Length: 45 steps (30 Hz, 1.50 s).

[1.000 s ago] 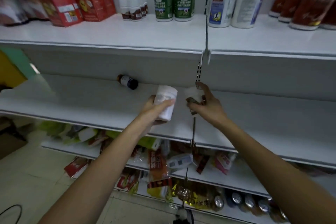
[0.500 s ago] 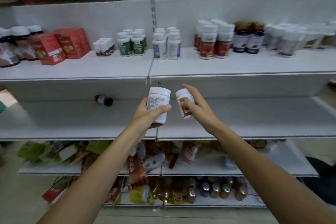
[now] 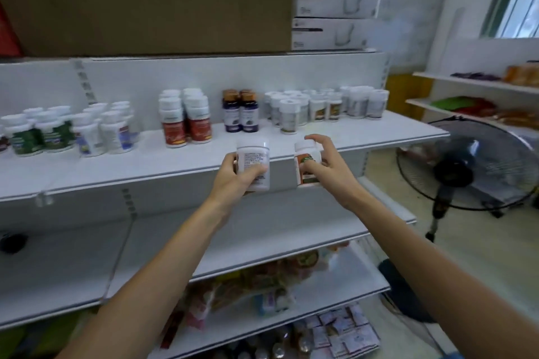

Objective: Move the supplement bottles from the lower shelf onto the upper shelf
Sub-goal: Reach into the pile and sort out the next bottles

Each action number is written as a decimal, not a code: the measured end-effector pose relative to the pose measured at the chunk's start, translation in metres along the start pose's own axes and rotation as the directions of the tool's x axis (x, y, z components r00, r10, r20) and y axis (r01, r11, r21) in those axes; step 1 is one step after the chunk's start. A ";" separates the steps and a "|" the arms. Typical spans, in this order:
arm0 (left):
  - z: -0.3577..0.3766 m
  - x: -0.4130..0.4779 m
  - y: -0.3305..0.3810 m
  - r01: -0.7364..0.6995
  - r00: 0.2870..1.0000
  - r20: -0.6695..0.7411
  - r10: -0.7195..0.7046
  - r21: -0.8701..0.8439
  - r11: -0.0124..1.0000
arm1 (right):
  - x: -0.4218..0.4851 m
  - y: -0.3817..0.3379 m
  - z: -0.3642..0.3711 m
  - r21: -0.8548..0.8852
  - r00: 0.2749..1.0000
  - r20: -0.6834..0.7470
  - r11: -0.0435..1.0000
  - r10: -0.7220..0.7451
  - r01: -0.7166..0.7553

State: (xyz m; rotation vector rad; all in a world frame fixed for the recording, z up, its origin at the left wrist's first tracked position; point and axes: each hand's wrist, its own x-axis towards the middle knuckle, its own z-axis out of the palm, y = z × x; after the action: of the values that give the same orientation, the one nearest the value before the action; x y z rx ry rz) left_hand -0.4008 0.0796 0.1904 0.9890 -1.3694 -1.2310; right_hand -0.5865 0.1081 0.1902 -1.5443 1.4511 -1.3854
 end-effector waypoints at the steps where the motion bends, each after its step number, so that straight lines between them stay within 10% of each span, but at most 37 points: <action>1: 0.020 0.006 -0.002 -0.006 1.000 0.013 0.006 -0.001 1.000 | 0.005 0.006 -0.019 -0.020 1.000 -0.025 1.000 -0.002 0.001; 18: 0.167 0.115 -0.014 -0.148 0.989 0.045 0.142 0.147 0.978 | 0.110 0.073 -0.140 -0.011 0.921 -0.377 0.995 -0.097 0.100; 38: 0.176 0.177 -0.017 -0.111 0.992 -0.029 0.121 0.230 0.967 | 0.260 0.096 -0.124 -0.428 0.948 0.119 0.846 -0.296 0.318; 45: 0.223 0.173 -0.011 -0.155 0.962 -0.175 0.210 0.281 0.947 | 0.243 0.088 -0.161 -0.313 0.933 0.036 0.882 -0.359 0.351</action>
State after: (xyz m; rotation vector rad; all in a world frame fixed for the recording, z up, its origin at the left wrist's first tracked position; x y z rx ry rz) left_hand -0.6487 -0.0535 0.2103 1.1108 -1.4511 -0.7976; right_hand -0.7998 -0.1064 0.2213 -2.0914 1.5116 -1.4248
